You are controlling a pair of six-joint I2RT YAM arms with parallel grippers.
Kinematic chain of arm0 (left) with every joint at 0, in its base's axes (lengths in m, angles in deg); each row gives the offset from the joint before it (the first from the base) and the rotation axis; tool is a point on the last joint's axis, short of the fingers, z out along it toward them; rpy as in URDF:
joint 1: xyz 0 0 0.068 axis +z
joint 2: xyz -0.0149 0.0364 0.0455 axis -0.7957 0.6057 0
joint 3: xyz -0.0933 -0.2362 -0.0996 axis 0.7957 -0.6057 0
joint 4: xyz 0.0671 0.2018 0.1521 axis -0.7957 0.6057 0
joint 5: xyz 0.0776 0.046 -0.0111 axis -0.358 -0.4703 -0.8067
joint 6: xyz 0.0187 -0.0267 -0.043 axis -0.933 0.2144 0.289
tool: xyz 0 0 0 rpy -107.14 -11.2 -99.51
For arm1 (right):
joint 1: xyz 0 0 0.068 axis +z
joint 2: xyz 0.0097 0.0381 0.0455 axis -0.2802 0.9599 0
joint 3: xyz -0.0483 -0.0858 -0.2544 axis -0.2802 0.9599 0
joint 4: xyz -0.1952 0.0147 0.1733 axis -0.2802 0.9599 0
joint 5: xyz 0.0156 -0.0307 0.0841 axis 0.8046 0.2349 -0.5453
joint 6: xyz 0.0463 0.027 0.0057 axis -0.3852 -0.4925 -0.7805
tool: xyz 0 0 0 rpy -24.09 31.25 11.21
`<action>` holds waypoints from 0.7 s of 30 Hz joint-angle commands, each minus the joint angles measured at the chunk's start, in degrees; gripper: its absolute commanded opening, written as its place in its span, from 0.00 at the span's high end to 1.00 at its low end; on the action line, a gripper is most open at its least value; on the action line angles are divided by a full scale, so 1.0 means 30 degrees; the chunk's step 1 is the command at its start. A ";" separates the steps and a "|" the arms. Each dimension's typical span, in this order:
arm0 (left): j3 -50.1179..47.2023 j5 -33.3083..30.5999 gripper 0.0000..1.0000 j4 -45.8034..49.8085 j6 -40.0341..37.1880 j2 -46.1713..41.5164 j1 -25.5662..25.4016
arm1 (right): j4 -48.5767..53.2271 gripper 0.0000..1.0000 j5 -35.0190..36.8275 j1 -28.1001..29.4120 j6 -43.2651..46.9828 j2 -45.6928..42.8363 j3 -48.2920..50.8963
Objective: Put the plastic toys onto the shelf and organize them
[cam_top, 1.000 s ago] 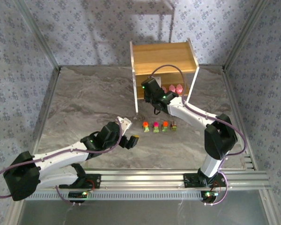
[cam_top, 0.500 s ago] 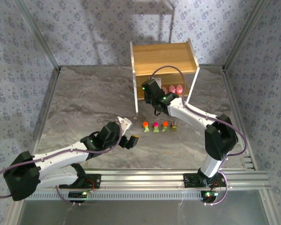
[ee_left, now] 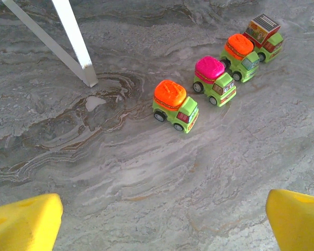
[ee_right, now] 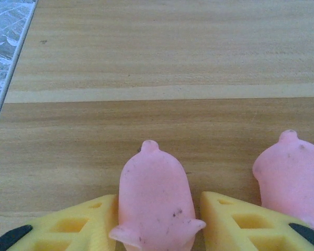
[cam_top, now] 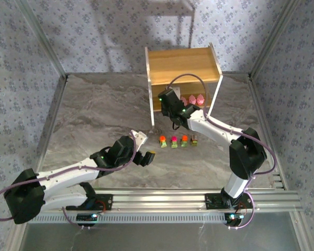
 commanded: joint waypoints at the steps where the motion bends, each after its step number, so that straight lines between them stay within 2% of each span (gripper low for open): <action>1: 0.0142 0.0134 0.00 0.0042 -0.0078 0.0112 -0.0156 | 0.0544 0.54 0.0483 0.0215 0.0066 -0.0590 0.0217; 21: 0.0185 0.0188 0.00 -0.0016 -0.0077 0.0167 -0.0157 | 0.0715 0.52 0.0994 0.0705 -0.0237 -0.1914 0.1302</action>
